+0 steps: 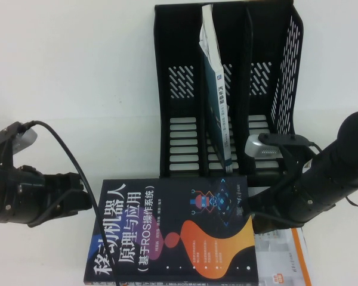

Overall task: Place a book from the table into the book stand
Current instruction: Push book with right arm

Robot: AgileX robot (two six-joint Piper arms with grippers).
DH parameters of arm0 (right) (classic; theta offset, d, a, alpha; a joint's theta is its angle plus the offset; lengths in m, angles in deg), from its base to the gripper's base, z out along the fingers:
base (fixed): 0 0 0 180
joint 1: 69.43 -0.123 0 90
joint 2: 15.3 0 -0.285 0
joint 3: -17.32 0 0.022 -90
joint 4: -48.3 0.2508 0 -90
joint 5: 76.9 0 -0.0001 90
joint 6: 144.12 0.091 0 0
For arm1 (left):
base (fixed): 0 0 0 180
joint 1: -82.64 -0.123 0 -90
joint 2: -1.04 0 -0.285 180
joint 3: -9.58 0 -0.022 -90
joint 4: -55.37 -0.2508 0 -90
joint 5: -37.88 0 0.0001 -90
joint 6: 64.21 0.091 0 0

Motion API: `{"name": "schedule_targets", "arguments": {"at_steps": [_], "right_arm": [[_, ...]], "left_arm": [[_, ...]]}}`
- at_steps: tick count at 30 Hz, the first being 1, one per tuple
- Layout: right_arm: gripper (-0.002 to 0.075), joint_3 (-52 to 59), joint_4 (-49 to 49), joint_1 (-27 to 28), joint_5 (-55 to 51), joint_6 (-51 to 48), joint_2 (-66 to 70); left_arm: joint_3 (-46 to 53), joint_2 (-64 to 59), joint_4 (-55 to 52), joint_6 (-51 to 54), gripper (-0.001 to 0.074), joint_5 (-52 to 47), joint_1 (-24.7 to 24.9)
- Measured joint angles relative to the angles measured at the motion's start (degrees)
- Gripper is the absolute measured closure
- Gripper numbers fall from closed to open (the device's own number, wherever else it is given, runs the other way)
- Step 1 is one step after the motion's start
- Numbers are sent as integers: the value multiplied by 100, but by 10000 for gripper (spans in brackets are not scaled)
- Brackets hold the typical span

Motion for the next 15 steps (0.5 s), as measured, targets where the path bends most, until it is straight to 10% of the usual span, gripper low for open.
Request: {"name": "schedule_targets", "arguments": {"at_steps": [15], "right_arm": [[728, 0, 47, -130, 125, -34, 11]], "left_arm": [[0, 0, 894, 575, 266, -454, -544]]}}
